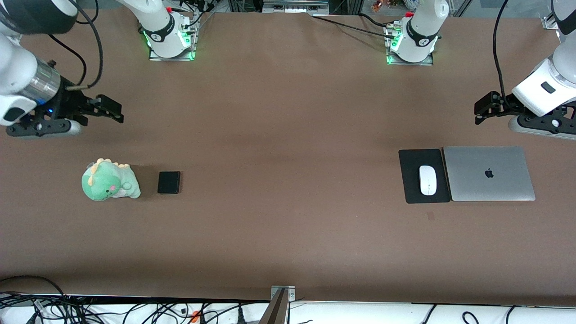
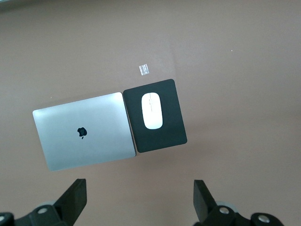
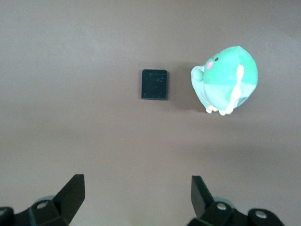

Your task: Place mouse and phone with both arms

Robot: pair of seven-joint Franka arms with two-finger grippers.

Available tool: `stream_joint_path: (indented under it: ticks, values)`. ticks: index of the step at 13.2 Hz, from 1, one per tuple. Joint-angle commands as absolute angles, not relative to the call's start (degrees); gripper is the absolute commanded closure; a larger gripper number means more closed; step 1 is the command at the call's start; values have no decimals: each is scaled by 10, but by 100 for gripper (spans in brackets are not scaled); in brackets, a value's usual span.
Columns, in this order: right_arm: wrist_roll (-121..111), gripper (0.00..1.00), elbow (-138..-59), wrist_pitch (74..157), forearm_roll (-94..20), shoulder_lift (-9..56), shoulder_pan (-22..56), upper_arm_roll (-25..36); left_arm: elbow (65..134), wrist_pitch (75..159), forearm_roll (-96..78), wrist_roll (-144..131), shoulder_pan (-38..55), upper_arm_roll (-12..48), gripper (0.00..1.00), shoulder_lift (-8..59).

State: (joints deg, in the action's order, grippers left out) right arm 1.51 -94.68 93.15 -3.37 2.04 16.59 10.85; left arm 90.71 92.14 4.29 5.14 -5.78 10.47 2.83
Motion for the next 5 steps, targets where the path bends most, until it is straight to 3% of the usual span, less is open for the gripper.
stream_joint_path:
  ticks: [1,5]
  values:
    - [10,0,-961,926,-18,10,153,102,887,907,34,62,-61,105,0,37]
    - [-1,0,-951,925,-18,12,149,103,886,907,35,63,-61,105,0,37]
